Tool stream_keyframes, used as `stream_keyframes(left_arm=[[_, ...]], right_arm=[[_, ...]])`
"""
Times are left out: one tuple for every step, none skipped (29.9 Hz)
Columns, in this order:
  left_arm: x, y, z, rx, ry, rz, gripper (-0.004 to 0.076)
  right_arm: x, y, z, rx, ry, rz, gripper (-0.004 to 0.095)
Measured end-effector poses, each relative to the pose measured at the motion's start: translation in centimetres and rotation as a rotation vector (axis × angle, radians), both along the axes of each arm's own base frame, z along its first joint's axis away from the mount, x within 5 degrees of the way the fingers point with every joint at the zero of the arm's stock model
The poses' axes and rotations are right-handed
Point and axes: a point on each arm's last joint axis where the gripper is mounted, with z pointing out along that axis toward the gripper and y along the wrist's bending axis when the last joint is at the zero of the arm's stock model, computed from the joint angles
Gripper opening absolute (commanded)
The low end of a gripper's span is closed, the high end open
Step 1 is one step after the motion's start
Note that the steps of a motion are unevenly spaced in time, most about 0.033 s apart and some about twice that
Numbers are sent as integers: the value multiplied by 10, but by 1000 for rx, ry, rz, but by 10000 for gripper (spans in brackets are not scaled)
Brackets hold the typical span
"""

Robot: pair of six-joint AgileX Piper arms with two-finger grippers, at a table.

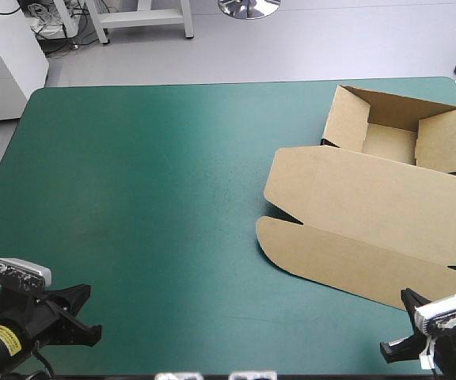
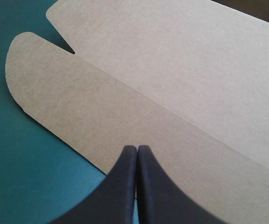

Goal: Fold the box

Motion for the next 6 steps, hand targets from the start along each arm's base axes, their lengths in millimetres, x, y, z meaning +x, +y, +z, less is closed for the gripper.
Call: stream_keyframes(left_arm=[[0, 0, 0, 1, 0, 0, -10], [0, 0, 0, 1, 0, 0, -10], [0, 0, 0, 1, 0, 0, -10], [0, 0, 0, 3, -1, 1, -10], [0, 0, 0, 2, -1, 1, -10], [0, 0, 0, 2, -1, 1, -10]], right_arm=[[0, 0, 0, 0, 0, 0, -18], [0, 0, 0, 0, 0, 0, -17], [0, 0, 0, 0, 0, 0, -17], [0, 0, 0, 0, -1, 0, -17], [0, 0, 0, 0, -2, 0, -17], [0, 0, 0, 1, -3, 0, -17]])
